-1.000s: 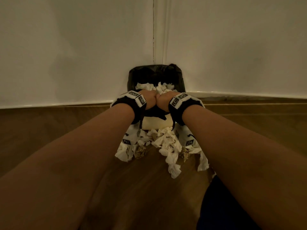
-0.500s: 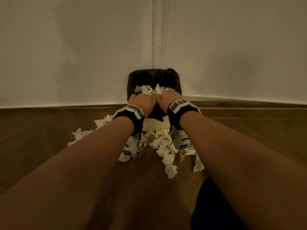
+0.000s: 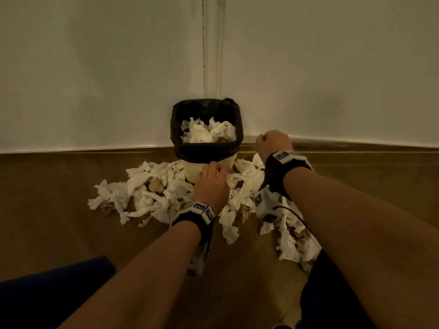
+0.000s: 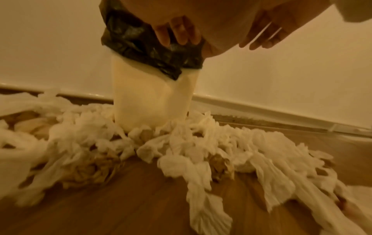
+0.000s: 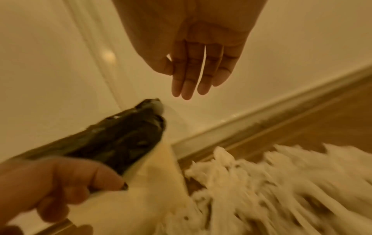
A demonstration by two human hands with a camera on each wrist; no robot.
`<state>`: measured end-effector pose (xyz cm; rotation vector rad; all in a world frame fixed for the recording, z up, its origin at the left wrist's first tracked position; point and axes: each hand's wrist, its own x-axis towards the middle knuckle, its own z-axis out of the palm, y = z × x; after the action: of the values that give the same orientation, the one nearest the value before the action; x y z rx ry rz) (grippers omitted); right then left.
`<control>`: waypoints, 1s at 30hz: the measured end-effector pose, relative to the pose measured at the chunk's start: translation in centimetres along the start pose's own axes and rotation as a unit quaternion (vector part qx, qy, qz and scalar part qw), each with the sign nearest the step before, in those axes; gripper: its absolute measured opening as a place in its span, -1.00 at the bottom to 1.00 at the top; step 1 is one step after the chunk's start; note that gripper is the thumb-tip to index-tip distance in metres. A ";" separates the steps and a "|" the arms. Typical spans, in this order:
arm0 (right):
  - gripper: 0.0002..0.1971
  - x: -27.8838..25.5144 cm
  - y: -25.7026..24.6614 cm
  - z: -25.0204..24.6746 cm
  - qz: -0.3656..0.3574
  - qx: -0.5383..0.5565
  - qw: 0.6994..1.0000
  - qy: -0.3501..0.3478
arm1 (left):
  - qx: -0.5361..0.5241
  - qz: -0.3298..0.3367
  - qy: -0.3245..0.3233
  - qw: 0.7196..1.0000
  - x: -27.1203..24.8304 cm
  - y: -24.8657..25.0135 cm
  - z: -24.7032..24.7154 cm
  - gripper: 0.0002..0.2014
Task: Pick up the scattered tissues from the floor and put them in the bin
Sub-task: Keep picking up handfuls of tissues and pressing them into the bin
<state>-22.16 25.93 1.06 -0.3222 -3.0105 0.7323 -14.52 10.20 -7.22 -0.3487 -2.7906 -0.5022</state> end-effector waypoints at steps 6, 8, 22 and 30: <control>-0.70 -4.1 5.6 3.5 0.054 -0.076 0.988 -0.120 | 0.016 -0.024 -0.252 0.967 -2.8 0.3 3.8 -0.59; -0.80 -5.0 6.4 5.1 0.050 -0.090 0.981 -0.163 | 0.019 -0.029 -0.307 0.951 -3.5 0.3 4.8 -0.58; -0.65 -6.4 7.2 11.4 -0.024 -0.111 0.931 -0.348 | 0.038 -0.061 -0.430 0.900 -7.6 0.0 10.8 -0.52; -0.58 -7.2 7.2 14.5 0.006 -0.131 0.930 -0.344 | -0.061 -0.137 -0.358 0.921 -8.6 -1.9 10.0 -0.65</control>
<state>-14.83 24.15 -14.97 -0.0923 -3.7886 0.5175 -9.43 10.61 -19.51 -0.1862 -3.5611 -0.7337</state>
